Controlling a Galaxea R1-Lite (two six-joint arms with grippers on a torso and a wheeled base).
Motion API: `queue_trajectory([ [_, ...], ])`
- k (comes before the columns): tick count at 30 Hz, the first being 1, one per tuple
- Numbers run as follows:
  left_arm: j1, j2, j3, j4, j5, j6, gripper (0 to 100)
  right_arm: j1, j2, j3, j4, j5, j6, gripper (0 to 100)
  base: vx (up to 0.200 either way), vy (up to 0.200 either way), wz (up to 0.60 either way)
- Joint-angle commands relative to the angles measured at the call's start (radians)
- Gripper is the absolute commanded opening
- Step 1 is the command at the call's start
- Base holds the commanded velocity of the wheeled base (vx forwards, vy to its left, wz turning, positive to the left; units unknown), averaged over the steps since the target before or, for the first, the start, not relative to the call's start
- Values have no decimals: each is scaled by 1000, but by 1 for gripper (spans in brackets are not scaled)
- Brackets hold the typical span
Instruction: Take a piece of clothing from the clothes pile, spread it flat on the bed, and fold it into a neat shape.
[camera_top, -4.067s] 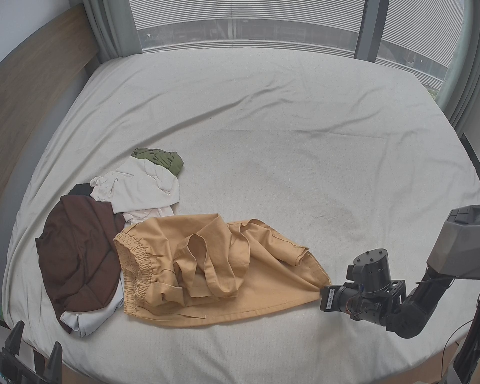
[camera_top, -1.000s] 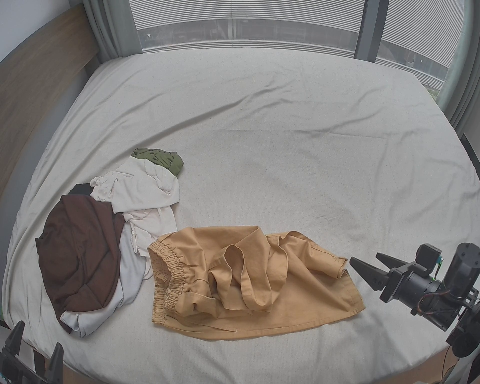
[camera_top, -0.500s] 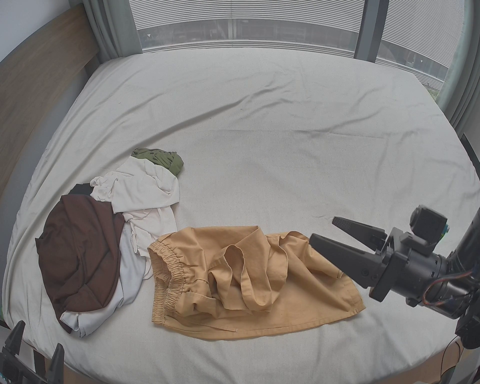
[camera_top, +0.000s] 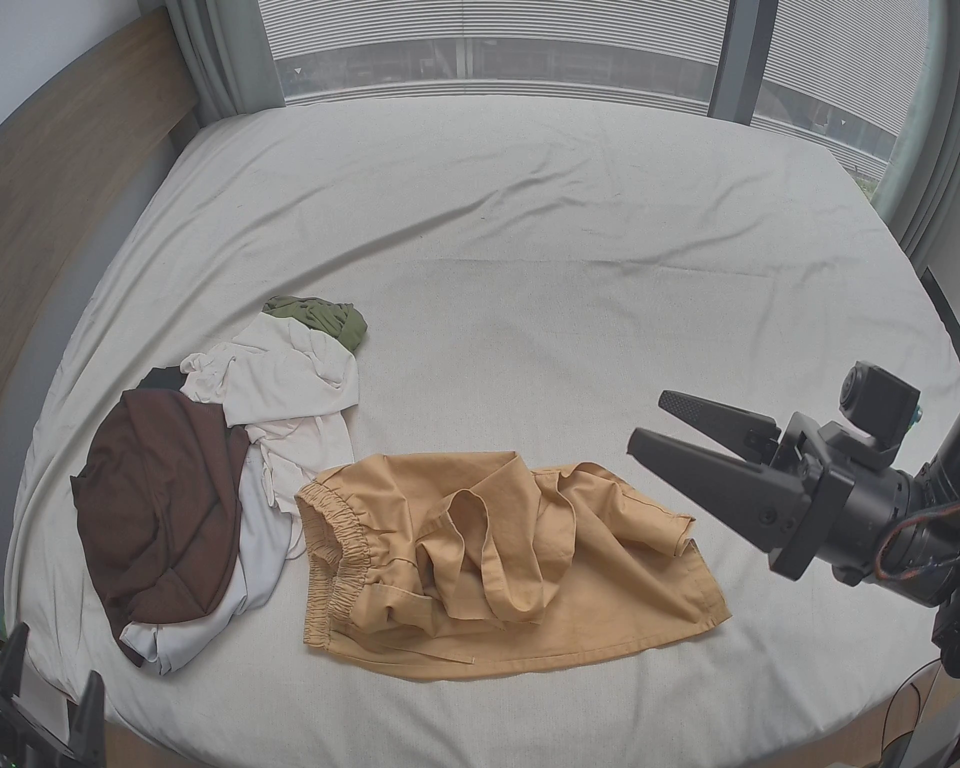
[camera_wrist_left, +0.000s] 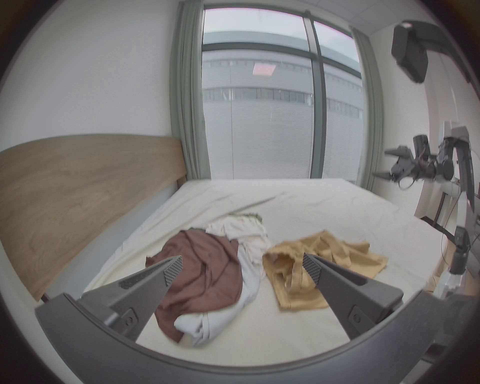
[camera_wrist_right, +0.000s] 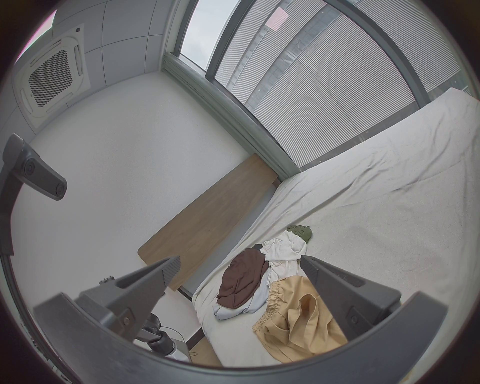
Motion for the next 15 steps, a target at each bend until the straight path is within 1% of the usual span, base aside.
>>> queue_trajectory([
  [1,-157,383,-309,-29,-61,-91,100,-3,-46,-12,68,13,2,100,0,0,0],
  [4,-264,530,-336,-52,-116,-252,100,-9,-44,-6,71,14,9,100,0,0,0],
  [5,-287,578,-349,-69,-130,-303,100,-17,-43,-5,71,20,20,100,0,0,0],
  [6,-295,599,-353,-76,-136,-324,100,-18,-43,-5,71,25,28,100,0,0,0],
  [7,-307,674,-372,-102,-161,-378,100,-26,-41,-3,71,37,43,100,0,0,0],
  [8,-307,766,-384,-153,-209,-416,100,-34,-38,3,71,53,55,100,0,0,0],
  [10,-304,818,-390,-191,-248,-419,100,-40,-37,9,71,59,55,100,0,0,0],
  [12,-273,941,-395,-280,-331,-421,100,-52,-35,11,71,62,57,100,0,0,0],
  [15,-229,1033,-404,-359,-386,-418,100,-63,-35,14,71,63,57,100,0,0,0],
])
